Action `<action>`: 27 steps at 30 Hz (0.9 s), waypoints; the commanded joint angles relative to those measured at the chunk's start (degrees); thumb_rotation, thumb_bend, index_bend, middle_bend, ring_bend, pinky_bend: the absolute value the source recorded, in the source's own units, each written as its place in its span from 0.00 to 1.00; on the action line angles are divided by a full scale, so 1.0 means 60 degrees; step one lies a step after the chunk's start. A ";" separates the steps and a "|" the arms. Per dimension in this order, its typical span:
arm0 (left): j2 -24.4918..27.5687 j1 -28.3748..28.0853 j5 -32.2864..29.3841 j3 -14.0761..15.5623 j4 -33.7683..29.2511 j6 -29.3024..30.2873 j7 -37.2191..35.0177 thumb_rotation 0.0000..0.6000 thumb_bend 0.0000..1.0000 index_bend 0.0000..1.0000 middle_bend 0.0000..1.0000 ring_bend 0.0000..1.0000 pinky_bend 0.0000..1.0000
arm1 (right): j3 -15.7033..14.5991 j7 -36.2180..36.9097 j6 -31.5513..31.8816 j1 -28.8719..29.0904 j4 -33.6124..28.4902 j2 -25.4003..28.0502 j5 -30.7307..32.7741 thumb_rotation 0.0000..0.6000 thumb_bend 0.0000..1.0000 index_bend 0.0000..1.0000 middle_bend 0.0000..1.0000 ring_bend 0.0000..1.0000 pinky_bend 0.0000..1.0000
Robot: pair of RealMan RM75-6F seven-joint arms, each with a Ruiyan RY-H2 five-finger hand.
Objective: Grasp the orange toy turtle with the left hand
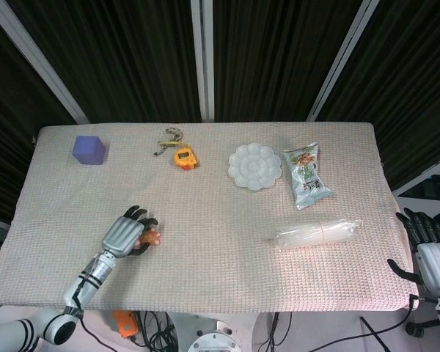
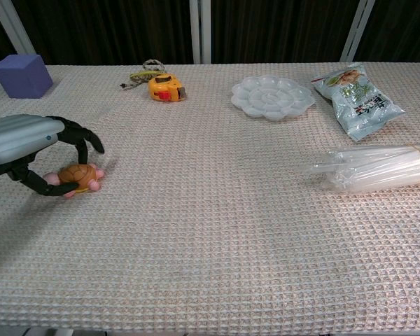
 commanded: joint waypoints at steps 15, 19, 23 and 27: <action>-0.0104 0.0037 -0.0169 -0.0051 -0.0037 -0.0024 0.0015 1.00 0.22 0.21 0.36 0.01 0.05 | -0.0015 -0.0030 -0.0045 0.0016 0.0019 -0.0040 -0.0002 1.00 0.15 0.00 0.00 0.00 0.00; -0.0513 0.0154 0.0098 -0.0161 0.0440 0.0561 -0.0101 1.00 0.30 0.50 0.54 0.13 0.10 | 0.0004 0.0003 -0.0052 0.0012 0.0054 -0.0030 0.0047 1.00 0.15 0.00 0.00 0.00 0.00; -0.0824 0.0206 0.0506 -0.0200 0.0901 0.1087 -0.0328 1.00 0.38 0.72 0.74 0.30 0.15 | 0.0011 0.0039 -0.0097 0.0029 0.0086 -0.0050 0.0075 1.00 0.15 0.00 0.00 0.00 0.00; -0.0966 0.0199 0.0822 -0.0124 0.1236 0.1308 -0.0340 1.00 0.40 0.83 0.83 0.41 0.18 | -0.0001 0.0048 -0.0109 0.0036 0.0107 -0.0077 0.0053 1.00 0.15 0.00 0.00 0.00 0.00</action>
